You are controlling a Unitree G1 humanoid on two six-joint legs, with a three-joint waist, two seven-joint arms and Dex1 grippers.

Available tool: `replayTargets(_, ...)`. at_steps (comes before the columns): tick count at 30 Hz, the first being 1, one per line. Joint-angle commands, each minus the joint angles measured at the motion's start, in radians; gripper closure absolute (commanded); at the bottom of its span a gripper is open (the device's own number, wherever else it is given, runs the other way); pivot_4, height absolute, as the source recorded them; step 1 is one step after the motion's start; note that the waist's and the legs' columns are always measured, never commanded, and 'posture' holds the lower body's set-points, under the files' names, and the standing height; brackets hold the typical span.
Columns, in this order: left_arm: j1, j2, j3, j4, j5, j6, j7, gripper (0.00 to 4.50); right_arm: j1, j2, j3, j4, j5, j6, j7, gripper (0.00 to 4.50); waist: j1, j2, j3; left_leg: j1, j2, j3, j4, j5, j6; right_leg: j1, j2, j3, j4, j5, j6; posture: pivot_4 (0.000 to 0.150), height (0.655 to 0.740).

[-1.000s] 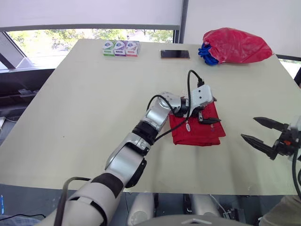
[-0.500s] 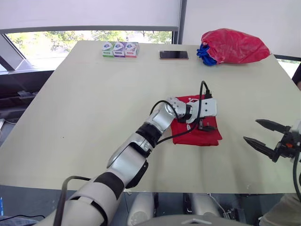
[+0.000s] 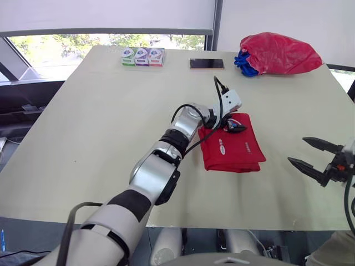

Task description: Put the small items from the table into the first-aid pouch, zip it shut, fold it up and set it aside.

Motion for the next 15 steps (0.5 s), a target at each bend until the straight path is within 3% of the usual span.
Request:
replayTargets(1,0.022,-0.006,-0.004,0.032,0.015,0.013,-0.019,1.81,-0.016,0.0,-0.009,-0.013,0.007,-0.01,-0.004,0.0,-0.001,0.0,0.0,0.0,0.0,0.0,0.0,0.0,0.0,0.0,0.0,0.0,0.0,0.0,0.0,0.15,0.74)
replayTargets(7,0.014,-0.003,0.036,0.009,-0.012,-0.04,-0.017,4.41,-0.024,0.003,0.003,-0.008,0.003,-0.012,-0.002,0.0,-0.001,0.0,0.0,0.001,0.0,0.0,0.0,0.0,0.0,0.0,0.0,0.001,0.001,0.0,0.0,0.15,0.74)
replayTargets(15,0.02,0.029,0.089,-0.059,-0.057,-0.067,-0.06,4.41,-0.066,0.014,0.029,0.012,0.003,-0.013,-0.006,0.0,-0.003,0.0,0.0,0.001,0.0,0.0,0.0,0.0,0.0,0.0,0.0,0.001,0.001,0.0,0.0,0.15,0.74)
